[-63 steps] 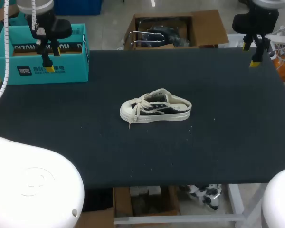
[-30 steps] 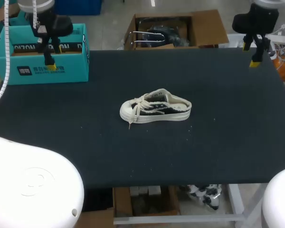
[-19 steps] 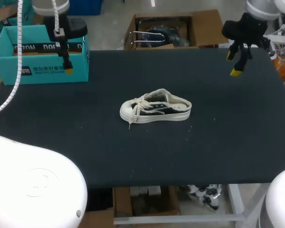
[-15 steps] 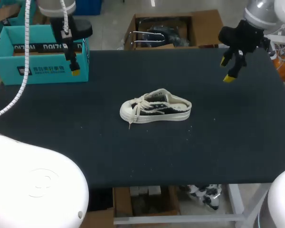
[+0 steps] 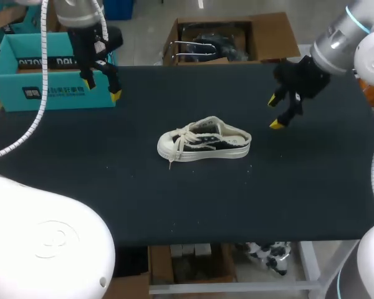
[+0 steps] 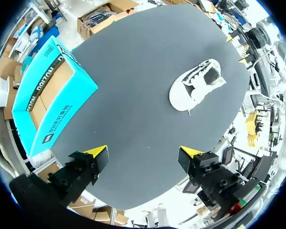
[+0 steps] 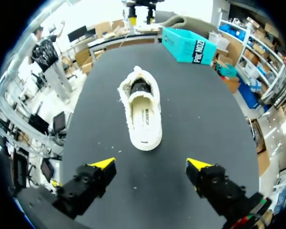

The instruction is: Open the shoe tongue, take the insole out of the shoe, put the insole back into the shoe, and pack the shoe into the shoebox

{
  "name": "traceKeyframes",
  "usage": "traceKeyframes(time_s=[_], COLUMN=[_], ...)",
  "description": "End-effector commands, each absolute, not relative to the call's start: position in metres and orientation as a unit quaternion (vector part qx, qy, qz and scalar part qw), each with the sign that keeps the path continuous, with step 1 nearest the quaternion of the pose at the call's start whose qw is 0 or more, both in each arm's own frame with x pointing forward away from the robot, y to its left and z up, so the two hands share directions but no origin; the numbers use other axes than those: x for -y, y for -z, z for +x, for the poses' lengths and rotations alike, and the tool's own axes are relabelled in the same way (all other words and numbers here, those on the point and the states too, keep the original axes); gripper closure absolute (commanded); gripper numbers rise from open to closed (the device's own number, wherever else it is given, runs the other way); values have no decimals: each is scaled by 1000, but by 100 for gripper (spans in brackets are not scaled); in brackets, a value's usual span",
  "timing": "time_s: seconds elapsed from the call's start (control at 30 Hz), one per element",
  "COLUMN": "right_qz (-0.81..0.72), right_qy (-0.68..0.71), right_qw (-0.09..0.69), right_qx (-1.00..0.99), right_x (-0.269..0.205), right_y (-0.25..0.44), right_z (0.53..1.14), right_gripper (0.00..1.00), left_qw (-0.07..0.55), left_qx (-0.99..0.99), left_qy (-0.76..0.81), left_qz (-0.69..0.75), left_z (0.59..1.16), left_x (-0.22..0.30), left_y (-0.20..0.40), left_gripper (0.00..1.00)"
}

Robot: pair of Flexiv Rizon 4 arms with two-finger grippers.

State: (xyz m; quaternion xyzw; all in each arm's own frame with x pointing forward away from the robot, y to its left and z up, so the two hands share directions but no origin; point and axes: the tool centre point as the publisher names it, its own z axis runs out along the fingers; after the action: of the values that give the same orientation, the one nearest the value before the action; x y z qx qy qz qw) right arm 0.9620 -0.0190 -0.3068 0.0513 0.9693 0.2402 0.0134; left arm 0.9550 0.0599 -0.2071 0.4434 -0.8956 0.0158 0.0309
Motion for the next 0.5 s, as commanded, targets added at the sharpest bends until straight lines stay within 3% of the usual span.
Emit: traceKeyframes(time_s=[0.03,0.13,0.5], right_qz=[53,53,68], right_qy=[-240,-240,-287], right_qw=[22,22,58], right_qx=[-969,-969,-954], right_x=[19,19,-1], right_y=[307,307,338], right_z=[959,959,957], right_gripper=[0,0,0], left_qw=[29,29,52], left_qx=[896,896,788], left_qy=[-17,-17,-25], left_qz=[443,443,613], left_z=[953,953,935], left_x=[-60,-60,27], left_y=[208,208,205], left_gripper=[0,0,0])
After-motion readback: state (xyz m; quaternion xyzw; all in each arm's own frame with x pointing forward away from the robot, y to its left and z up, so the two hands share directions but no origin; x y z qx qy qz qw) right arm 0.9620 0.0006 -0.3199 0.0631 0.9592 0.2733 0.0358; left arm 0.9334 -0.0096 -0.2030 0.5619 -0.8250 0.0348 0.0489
